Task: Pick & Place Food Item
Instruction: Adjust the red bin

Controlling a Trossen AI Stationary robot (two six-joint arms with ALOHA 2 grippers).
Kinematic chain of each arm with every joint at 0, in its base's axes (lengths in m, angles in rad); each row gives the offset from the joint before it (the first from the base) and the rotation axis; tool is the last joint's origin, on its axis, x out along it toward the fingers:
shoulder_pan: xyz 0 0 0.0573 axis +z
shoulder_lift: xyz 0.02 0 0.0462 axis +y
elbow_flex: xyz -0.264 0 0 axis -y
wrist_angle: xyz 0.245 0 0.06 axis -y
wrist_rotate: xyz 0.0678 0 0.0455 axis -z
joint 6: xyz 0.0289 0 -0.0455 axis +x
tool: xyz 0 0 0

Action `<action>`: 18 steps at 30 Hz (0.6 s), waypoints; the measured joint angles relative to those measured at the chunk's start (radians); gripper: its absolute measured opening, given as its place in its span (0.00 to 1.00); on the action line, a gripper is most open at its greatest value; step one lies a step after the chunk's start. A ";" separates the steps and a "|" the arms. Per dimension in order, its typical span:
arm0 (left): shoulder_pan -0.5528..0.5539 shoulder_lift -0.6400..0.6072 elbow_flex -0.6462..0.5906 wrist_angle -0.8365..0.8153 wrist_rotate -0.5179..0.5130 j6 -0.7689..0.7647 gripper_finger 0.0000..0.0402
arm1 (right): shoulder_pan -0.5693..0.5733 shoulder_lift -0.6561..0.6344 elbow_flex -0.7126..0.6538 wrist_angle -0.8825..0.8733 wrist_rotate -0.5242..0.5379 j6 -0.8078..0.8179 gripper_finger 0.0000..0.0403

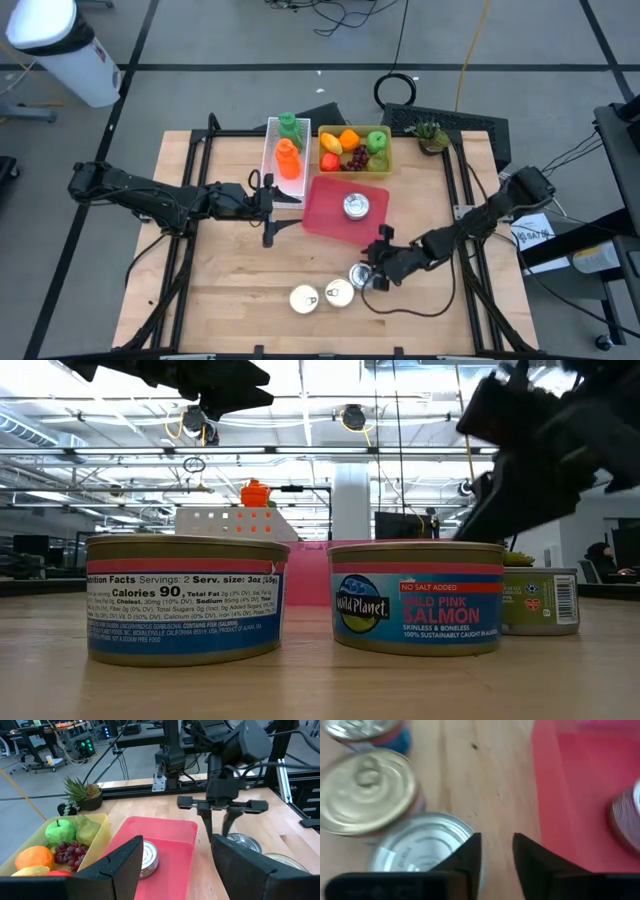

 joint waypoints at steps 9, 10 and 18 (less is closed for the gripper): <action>0.000 0.000 0.000 0.000 0.000 0.000 0.61 | -0.032 0.008 0.000 -0.065 0.030 0.074 0.01; 0.000 0.000 0.000 0.000 0.000 0.000 0.61 | -0.034 0.007 0.000 -0.069 0.049 0.075 0.02; 0.000 0.000 0.000 0.000 0.000 0.000 0.61 | -0.041 0.007 0.000 -0.175 0.210 0.116 0.01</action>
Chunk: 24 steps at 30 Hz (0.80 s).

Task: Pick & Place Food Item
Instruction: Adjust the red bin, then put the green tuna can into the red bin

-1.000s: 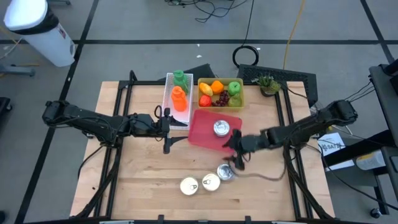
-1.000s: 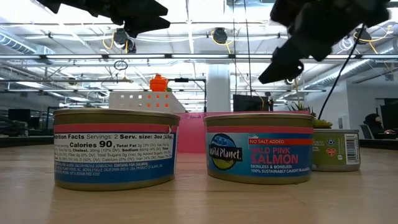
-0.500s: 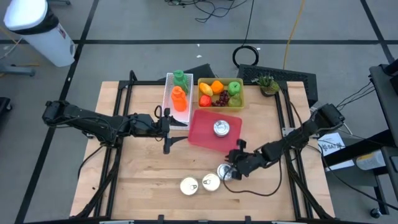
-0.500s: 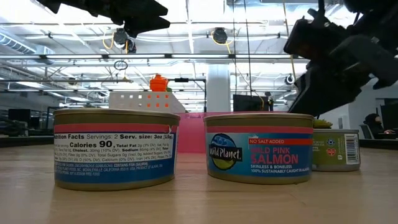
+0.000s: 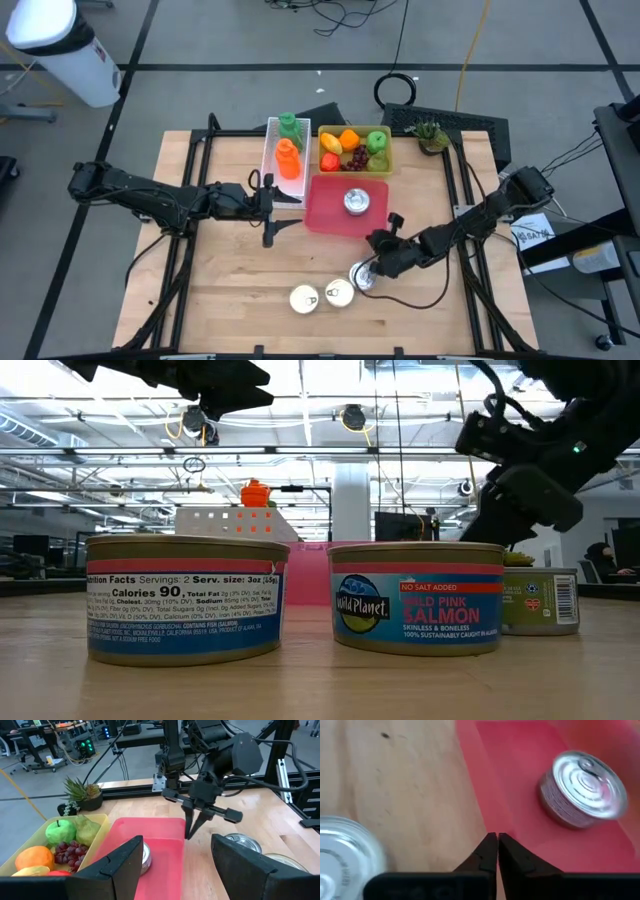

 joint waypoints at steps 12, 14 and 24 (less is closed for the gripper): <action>0.000 0.000 0.000 0.000 0.000 0.000 0.61 | -0.011 0.000 0.000 -0.045 0.043 0.046 0.00; 0.000 0.000 0.000 0.000 0.000 0.000 0.61 | -0.011 0.000 0.000 -0.045 0.048 0.044 0.01; 0.000 0.000 0.000 0.000 0.000 0.000 0.61 | 0.068 -0.133 0.000 -0.010 -0.159 -0.003 0.00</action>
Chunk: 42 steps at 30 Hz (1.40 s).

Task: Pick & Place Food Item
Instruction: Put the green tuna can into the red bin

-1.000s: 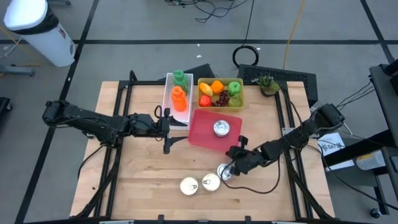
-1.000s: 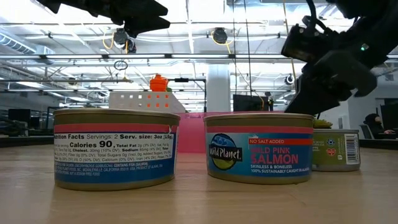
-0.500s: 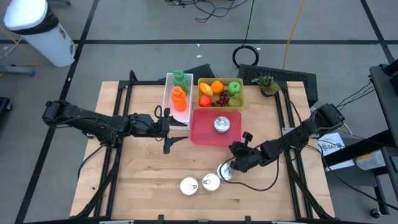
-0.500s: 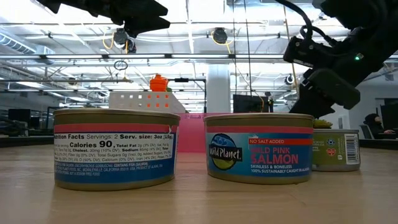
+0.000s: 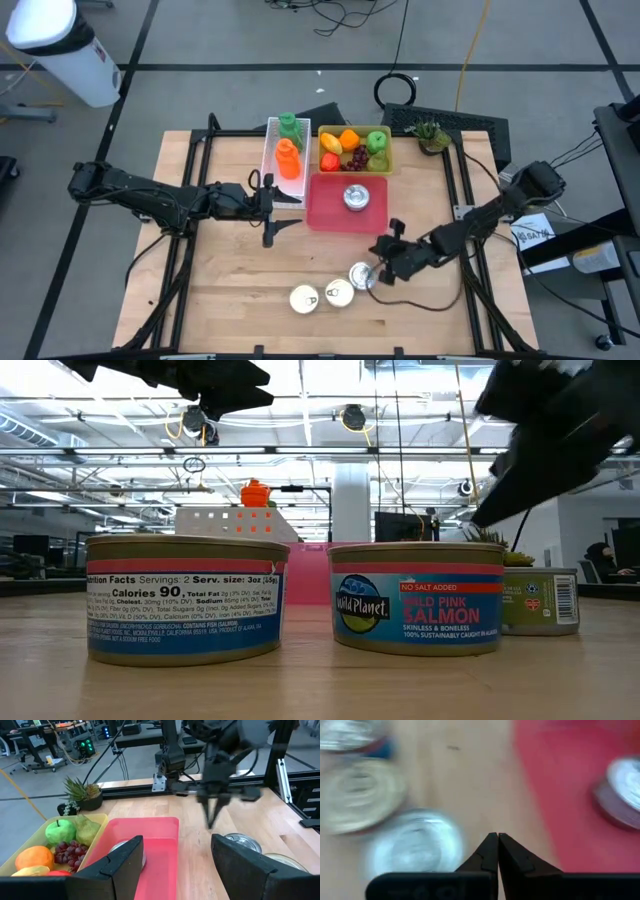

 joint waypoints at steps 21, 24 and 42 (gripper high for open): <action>0.000 0.000 0.000 0.000 0.000 0.000 0.61 | 0.078 0.080 0.001 0.010 -0.261 0.030 0.00; 0.000 0.000 0.000 0.001 0.000 0.000 0.61 | 0.080 0.067 0.001 -0.040 -0.239 0.061 0.00; 0.000 0.000 0.000 0.000 0.000 0.000 0.61 | 0.091 0.013 0.008 -0.246 -0.175 0.164 0.00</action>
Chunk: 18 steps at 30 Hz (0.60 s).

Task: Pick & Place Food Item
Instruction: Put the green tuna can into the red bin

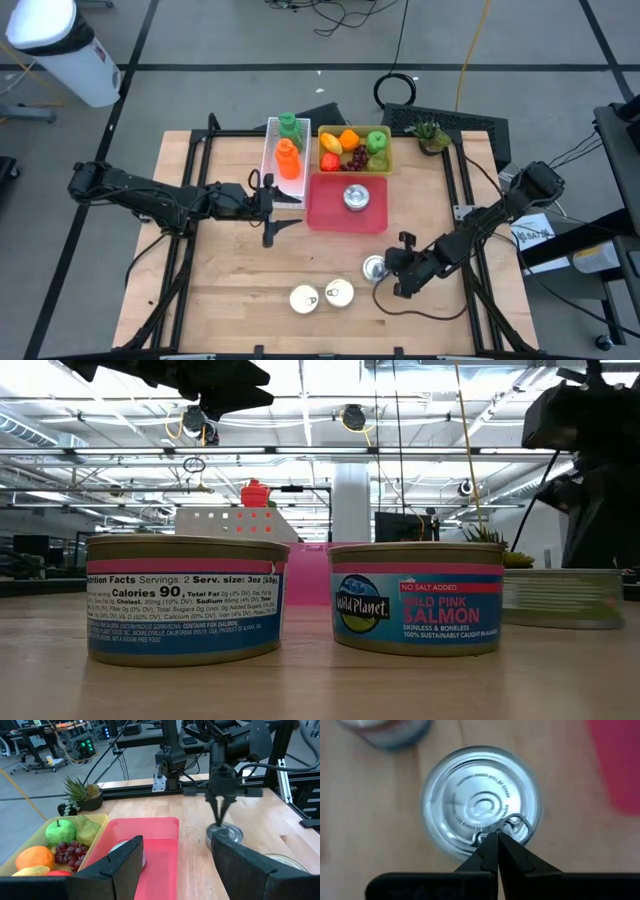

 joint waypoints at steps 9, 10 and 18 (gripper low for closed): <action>0.000 0.000 0.000 0.000 0.000 0.000 0.61 | 0.147 -0.075 -0.123 0.499 0.448 -0.295 0.00; 0.000 0.000 0.000 0.000 0.000 0.000 0.61 | 0.171 -0.073 -0.163 0.593 0.457 -0.311 0.00; 0.000 0.000 0.000 0.000 0.000 0.000 0.61 | 0.329 -0.068 -0.306 0.742 0.547 -0.218 0.00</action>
